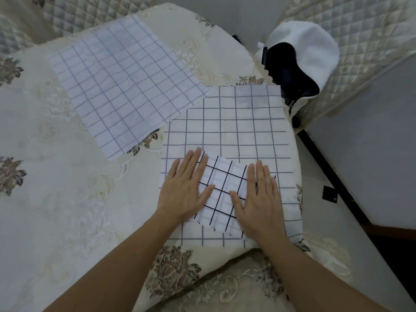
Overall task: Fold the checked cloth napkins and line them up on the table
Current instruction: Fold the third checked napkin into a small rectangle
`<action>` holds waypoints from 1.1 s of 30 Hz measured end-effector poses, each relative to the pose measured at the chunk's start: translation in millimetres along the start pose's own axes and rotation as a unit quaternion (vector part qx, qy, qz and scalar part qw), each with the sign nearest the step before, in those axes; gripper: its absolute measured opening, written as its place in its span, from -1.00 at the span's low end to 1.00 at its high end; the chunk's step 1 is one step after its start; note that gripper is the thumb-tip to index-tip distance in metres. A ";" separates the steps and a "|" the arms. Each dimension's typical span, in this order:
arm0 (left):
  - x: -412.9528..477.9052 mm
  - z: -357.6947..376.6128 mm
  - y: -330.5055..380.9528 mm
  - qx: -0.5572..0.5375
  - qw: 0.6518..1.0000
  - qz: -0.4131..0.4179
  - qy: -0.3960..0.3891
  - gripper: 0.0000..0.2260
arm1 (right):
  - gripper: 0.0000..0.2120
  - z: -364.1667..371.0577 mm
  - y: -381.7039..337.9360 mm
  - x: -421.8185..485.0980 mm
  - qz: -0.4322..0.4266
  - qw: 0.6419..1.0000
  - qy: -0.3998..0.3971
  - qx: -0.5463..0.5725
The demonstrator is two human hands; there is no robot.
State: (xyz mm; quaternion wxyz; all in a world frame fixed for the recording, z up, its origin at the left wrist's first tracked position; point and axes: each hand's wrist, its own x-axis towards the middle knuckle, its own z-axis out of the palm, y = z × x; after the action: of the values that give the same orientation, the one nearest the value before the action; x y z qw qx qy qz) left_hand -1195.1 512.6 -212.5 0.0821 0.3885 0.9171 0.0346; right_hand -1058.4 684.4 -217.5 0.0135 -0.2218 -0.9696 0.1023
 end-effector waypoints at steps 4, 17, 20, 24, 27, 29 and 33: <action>1.2 -0.6 1.1 0.007 1.000 -0.004 -0.010 -0.34 | -0.24 -0.4 1.5 1.1 -0.002 1.000 -0.017 -0.012; -28.3 -29.3 21.6 -0.030 0.995 -0.091 0.005 -0.34 | -0.31 -67.3 -1.8 22.7 -0.078 0.985 -0.155 -0.002; -39.3 -38.5 36.9 -0.061 0.989 -0.137 -0.011 -0.32 | -0.36 -82.8 9.8 26.9 -0.148 0.974 -0.169 -0.024; -47.4 -44.5 55.2 -0.069 0.980 -0.186 -0.007 -0.39 | -0.41 -79.7 24.2 44.0 -0.250 0.954 -0.158 -0.046; -45.1 -44.0 59.9 -0.074 0.967 -0.244 0.027 -0.43 | -0.48 -74.7 23.2 65.9 -0.324 0.936 -0.134 -0.037; -42.5 -40.4 62.3 -0.075 0.956 -0.282 0.036 -0.48 | -0.52 -70.4 20.0 84.3 -0.371 0.922 -0.115 -0.015; -39.3 -40.4 75.9 -0.057 0.932 -0.357 0.031 -0.54 | -0.55 -59.5 7.6 121.0 -0.466 0.879 -0.097 0.023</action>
State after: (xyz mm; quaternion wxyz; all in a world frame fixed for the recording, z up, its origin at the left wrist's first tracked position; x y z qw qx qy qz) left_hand -1121.7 537.3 -158.2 0.0826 0.0290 0.9939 0.0668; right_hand -1160.0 754.9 -163.1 -0.0291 0.2673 -0.9547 0.1271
